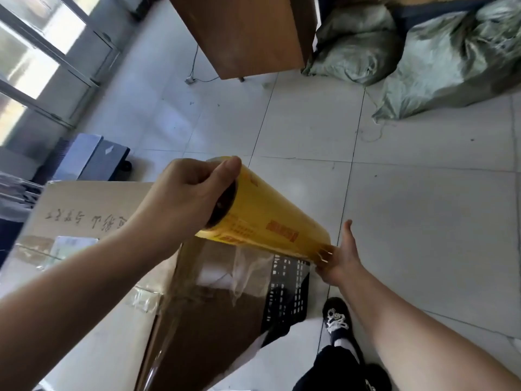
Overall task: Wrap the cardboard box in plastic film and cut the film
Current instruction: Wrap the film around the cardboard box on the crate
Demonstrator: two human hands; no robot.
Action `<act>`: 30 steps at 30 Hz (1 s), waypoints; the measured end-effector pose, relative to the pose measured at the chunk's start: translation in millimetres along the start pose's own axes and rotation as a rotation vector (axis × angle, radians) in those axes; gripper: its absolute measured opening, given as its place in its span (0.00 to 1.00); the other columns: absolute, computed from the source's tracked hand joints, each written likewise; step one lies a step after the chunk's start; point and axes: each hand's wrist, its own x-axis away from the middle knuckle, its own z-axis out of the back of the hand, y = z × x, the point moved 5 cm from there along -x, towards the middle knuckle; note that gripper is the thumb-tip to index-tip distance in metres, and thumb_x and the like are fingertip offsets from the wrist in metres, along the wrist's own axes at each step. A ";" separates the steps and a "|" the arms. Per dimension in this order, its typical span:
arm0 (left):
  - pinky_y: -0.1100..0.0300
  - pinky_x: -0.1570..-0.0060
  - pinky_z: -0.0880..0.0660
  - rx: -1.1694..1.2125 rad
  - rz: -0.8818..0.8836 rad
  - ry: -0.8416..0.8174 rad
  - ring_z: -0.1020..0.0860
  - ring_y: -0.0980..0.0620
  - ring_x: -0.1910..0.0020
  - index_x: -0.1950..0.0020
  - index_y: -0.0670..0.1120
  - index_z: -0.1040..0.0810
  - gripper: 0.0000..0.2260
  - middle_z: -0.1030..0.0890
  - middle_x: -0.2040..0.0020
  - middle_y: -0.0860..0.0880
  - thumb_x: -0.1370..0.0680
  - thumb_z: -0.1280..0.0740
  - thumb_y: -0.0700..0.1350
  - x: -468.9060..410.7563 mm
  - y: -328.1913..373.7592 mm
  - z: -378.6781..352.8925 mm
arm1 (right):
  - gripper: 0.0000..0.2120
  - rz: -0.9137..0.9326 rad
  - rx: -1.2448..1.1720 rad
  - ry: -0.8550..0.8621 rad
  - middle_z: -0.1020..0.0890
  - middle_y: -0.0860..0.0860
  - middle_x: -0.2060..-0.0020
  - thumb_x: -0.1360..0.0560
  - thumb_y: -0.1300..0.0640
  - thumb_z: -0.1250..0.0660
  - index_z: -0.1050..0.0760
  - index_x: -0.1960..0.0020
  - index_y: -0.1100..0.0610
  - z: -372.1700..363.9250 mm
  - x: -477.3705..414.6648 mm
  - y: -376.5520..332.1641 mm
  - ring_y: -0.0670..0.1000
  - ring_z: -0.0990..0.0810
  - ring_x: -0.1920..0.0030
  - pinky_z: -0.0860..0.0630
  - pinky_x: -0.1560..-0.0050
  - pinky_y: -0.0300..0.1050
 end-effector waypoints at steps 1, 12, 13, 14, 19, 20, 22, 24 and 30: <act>0.54 0.58 0.35 -0.002 0.002 -0.017 0.30 0.49 0.64 0.56 0.29 0.26 0.41 0.29 0.63 0.45 0.36 0.38 0.71 -4.9 -0.7 -0.5 | 0.45 0.001 0.011 -0.002 0.27 0.55 0.68 0.32 0.23 0.49 0.30 0.36 0.60 -3.3 -4.1 -4.6 0.54 0.27 0.70 0.30 0.81 0.35; 0.45 0.62 0.23 -0.224 -0.062 -0.043 0.22 0.37 0.69 0.61 0.32 0.23 0.40 0.27 0.71 0.43 0.36 0.43 0.72 -39.0 17.0 0.9 | 0.48 -0.037 0.012 -0.040 0.24 0.57 0.62 0.30 0.25 0.49 0.34 0.29 0.64 -41.6 -24.6 -43.8 0.54 0.25 0.62 0.27 0.80 0.37; 0.51 0.69 0.27 -0.261 -0.098 -0.029 0.26 0.39 0.73 0.67 0.35 0.26 0.36 0.32 0.74 0.42 0.34 0.43 0.71 -40.7 19.6 1.3 | 0.47 -0.039 0.022 -0.050 0.23 0.56 0.65 0.29 0.25 0.50 0.34 0.30 0.63 -43.2 -27.1 -46.8 0.54 0.26 0.63 0.28 0.80 0.37; 0.57 0.75 0.34 -0.289 -0.136 -0.009 0.33 0.46 0.78 0.70 0.37 0.30 0.33 0.37 0.76 0.44 0.33 0.44 0.70 -42.3 22.4 1.8 | 0.45 -0.040 0.031 -0.074 0.23 0.56 0.70 0.29 0.25 0.50 0.32 0.32 0.63 -45.5 -28.4 -50.8 0.54 0.26 0.63 0.28 0.81 0.37; 0.63 0.74 0.43 -0.363 -0.253 -0.033 0.39 0.55 0.77 0.72 0.45 0.37 0.24 0.37 0.74 0.48 0.26 0.42 0.63 -49.5 28.0 -0.9 | 0.44 -0.122 0.081 -0.133 0.21 0.58 0.74 0.31 0.23 0.48 0.28 0.43 0.64 -49.5 -40.5 -67.0 0.58 0.22 0.60 0.25 0.78 0.41; 0.64 0.74 0.42 -0.361 -0.265 -0.046 0.39 0.55 0.77 0.73 0.46 0.37 0.23 0.36 0.74 0.50 0.25 0.41 0.62 -50.5 28.7 -1.7 | 0.48 -0.136 0.119 -0.146 0.19 0.59 0.65 0.33 0.22 0.49 0.29 0.37 0.65 -50.9 -43.5 -69.8 0.59 0.20 0.56 0.23 0.75 0.42; 0.63 0.73 0.38 -0.335 -0.261 -0.054 0.36 0.55 0.77 0.72 0.45 0.36 0.24 0.35 0.74 0.51 0.25 0.39 0.60 -53.8 28.6 -1.8 | 0.53 -0.172 0.176 -0.175 0.20 0.59 0.53 0.34 0.21 0.49 0.33 0.30 0.65 -55.6 -47.6 -72.9 0.60 0.20 0.50 0.22 0.73 0.42; 0.56 0.72 0.35 -0.302 -0.226 -0.047 0.34 0.50 0.75 0.73 0.43 0.35 0.25 0.35 0.74 0.49 0.25 0.38 0.60 -56.8 27.6 0.5 | 0.51 -0.184 0.203 -0.201 0.21 0.58 0.54 0.33 0.22 0.50 0.33 0.30 0.64 -59.8 -50.6 -78.3 0.58 0.20 0.54 0.22 0.76 0.43; 0.50 0.70 0.35 -0.302 -0.147 0.019 0.34 0.45 0.71 0.70 0.33 0.30 0.27 0.34 0.71 0.43 0.27 0.36 0.58 -64.7 28.5 5.3 | 0.51 -0.195 0.242 -0.238 0.21 0.57 0.53 0.32 0.23 0.50 0.35 0.29 0.64 -69.4 -62.6 -89.8 0.57 0.22 0.51 0.24 0.43 0.53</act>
